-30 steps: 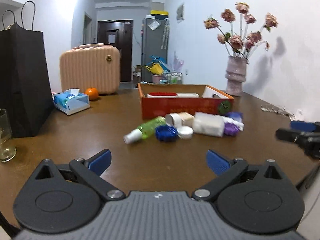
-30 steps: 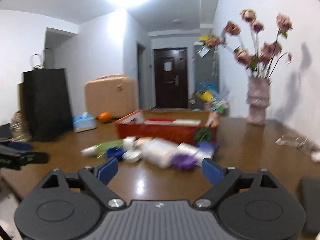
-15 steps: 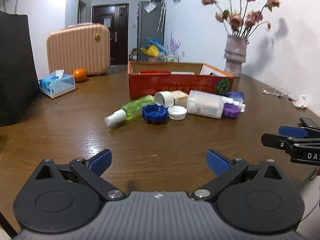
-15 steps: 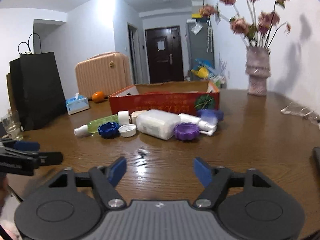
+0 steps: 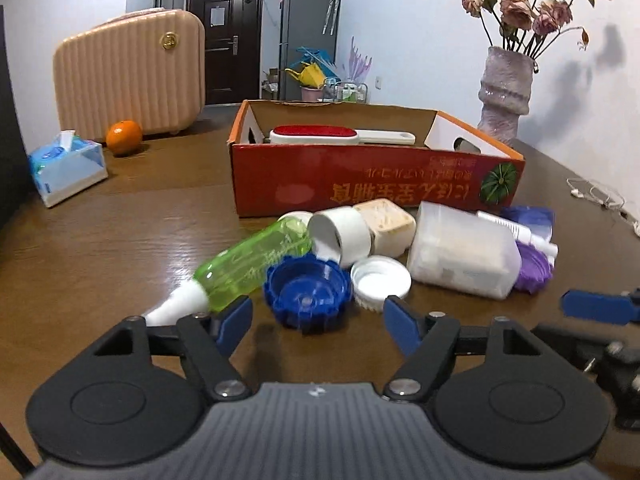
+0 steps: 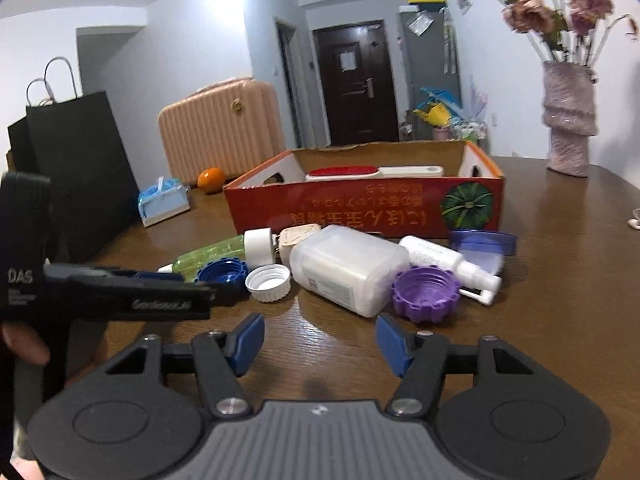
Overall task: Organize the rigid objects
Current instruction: 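Grasp the blue cap with the left gripper while the right grasps the white cap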
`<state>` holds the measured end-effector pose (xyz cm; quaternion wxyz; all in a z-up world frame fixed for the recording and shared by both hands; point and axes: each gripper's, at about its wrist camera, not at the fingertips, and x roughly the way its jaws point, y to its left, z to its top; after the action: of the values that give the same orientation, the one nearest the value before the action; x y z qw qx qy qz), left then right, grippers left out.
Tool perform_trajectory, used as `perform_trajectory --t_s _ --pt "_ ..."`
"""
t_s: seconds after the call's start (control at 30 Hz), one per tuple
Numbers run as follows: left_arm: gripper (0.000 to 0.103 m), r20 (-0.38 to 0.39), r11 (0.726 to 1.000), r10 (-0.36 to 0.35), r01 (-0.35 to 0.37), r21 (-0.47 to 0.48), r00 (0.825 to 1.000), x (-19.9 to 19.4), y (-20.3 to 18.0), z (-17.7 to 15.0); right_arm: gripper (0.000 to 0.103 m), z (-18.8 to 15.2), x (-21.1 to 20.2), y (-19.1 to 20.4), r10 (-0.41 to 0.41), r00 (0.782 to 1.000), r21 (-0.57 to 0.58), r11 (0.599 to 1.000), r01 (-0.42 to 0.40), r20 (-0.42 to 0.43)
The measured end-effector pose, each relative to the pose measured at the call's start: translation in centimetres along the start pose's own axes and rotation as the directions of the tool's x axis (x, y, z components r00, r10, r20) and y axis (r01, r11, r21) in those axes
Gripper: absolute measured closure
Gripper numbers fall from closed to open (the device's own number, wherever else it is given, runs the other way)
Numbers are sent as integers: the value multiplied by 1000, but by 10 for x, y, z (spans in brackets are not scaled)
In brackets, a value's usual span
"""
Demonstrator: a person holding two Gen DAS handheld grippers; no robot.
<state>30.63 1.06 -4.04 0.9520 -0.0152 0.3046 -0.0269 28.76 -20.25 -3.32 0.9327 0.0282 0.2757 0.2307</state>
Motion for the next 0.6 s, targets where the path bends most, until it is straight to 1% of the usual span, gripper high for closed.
perform_trajectory --t_s 0.07,0.1,0.13,0.23,0.3,0.37,0.4,0.43,0.47,0.5,0.6 --pt "34 -2 1000 -26 26 -6 1000 6 2 3 42 4 14 2 16 999 -16 1000 -16 -33" --pt "42 -8 999 -39 39 -8 999 9 3 3 42 6 20 3 21 999 -21 1000 -22 -42" --pt "55 -12 999 -47 47 -11 999 11 5 3 42 8 26 4 28 998 -24 999 -29 -51" --pt "57 -33 997 -62 61 -37 998 16 11 3 43 15 43 9 41 997 -30 999 -43 -71" --pt "57 -29 995 -78 77 -57 997 11 16 1 45 19 55 15 39 995 -45 998 -43 -87" --pt "57 -22 995 -90 89 -49 996 3 18 -3 49 24 66 24 41 994 -68 996 -48 -102" --pt "57 -10 995 -81 80 -50 997 -5 21 -6 52 26 70 27 42 993 -84 995 -51 -108" --pt "57 -1 997 -56 56 -48 998 -11 24 -8 52 28 74 31 44 994 -87 995 -53 -103" --pt "57 1 998 -64 64 -29 998 -17 27 -10 52 31 79 34 41 993 -88 995 -50 -107" --pt "57 2 996 -78 78 -30 997 -24 32 -13 53 33 83 38 38 993 -96 994 -48 -110" --pt "57 10 997 -76 76 -20 997 -42 40 -17 53 36 96 44 9 992 -104 994 -22 -123"
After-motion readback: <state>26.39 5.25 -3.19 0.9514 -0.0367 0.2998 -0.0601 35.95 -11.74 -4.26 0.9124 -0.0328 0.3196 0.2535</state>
